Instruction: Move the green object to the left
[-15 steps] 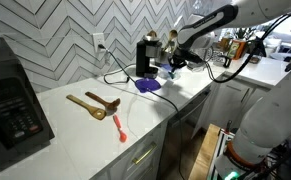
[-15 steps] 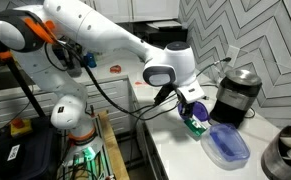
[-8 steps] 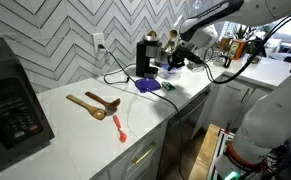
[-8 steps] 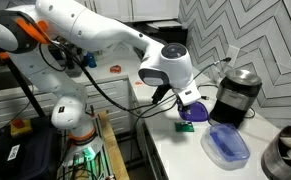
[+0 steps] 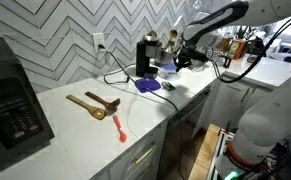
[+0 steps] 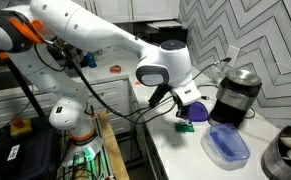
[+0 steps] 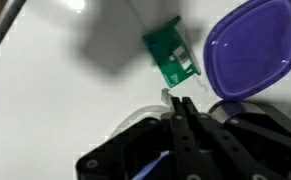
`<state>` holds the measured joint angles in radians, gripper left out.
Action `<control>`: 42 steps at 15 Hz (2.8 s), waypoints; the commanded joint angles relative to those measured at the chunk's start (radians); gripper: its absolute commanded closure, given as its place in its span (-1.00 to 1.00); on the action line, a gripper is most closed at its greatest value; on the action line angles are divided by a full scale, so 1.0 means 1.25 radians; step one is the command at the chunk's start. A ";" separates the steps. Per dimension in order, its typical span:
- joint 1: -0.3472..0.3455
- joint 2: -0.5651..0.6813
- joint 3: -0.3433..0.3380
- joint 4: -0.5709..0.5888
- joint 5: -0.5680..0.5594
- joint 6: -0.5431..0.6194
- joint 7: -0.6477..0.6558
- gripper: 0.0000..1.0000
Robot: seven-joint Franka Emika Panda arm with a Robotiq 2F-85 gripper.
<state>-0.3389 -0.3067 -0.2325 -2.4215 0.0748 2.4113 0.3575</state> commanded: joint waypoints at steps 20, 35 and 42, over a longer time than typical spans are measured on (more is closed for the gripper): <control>-0.027 0.066 0.061 -0.096 -0.669 -0.046 0.120 0.45; -0.005 -0.006 -0.002 -0.097 -0.526 0.016 -0.070 -1.00; -0.006 -0.106 -0.039 -0.065 -0.301 -0.087 -0.294 -1.00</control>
<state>-0.3547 -0.3708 -0.2582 -2.5087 -0.3717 2.3799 0.0717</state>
